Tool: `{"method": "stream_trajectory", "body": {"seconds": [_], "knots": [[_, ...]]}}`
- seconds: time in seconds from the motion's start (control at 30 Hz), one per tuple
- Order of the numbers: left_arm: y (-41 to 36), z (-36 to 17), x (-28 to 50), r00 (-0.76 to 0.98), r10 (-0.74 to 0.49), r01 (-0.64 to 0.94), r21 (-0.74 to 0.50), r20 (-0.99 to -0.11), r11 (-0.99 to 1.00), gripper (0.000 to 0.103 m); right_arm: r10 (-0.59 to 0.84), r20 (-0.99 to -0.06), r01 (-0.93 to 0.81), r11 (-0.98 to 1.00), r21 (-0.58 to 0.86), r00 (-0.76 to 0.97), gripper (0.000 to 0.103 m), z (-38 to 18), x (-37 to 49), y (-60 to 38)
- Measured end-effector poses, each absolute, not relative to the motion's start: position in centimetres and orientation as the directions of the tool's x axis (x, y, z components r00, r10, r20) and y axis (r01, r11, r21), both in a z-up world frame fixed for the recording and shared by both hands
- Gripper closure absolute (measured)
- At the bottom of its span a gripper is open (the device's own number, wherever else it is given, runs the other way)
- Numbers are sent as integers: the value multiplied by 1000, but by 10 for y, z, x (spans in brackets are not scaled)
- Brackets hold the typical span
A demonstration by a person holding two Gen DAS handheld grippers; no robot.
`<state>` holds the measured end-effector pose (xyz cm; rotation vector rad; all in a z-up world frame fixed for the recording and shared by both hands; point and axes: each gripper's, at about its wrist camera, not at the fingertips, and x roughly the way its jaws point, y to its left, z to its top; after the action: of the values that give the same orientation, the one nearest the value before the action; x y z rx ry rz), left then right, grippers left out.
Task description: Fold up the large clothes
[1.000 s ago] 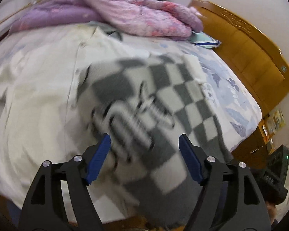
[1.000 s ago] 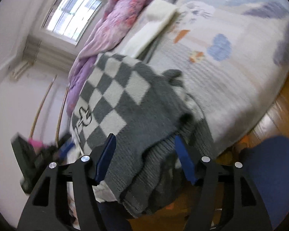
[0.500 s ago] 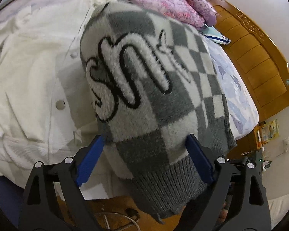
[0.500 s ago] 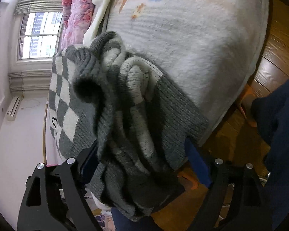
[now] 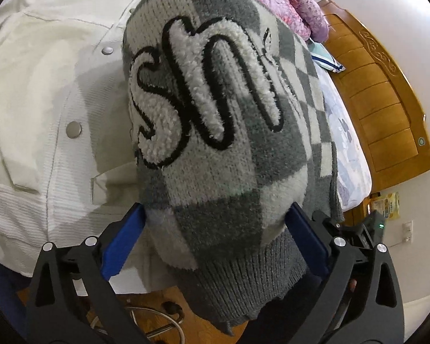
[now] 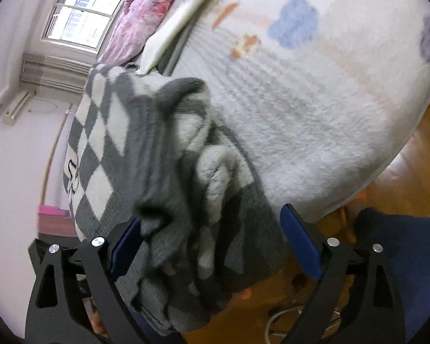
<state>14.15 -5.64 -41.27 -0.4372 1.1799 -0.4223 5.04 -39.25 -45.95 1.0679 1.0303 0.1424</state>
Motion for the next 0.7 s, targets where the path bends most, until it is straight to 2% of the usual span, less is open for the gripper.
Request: {"method": "stream_trajectory", "body": {"seconds": [0.07, 0.2, 0.33, 0.5, 0.7], "knots": [[-56, -413, 143, 320, -531, 87, -534, -784, 841, 5, 593, -590, 345, 482, 806, 549, 11, -468, 55, -396], [-52, -417, 148, 309, -544, 81, -548, -780, 832, 4, 621, -573, 332, 470, 818, 534, 7, -473, 65, -399], [-47, -418, 148, 301, -546, 80, -550, -782, 831, 4, 633, -585, 313, 498, 809, 506, 19, -462, 73, -396], [-46, -417, 150, 288, -549, 78, -552, -785, 830, 4, 653, -581, 303, 497, 813, 486, 28, -458, 83, -392], [-47, -415, 156, 273, -554, 80, -555, -786, 828, 4, 683, -567, 256, 510, 821, 460, 25, -457, 104, -400]]}}
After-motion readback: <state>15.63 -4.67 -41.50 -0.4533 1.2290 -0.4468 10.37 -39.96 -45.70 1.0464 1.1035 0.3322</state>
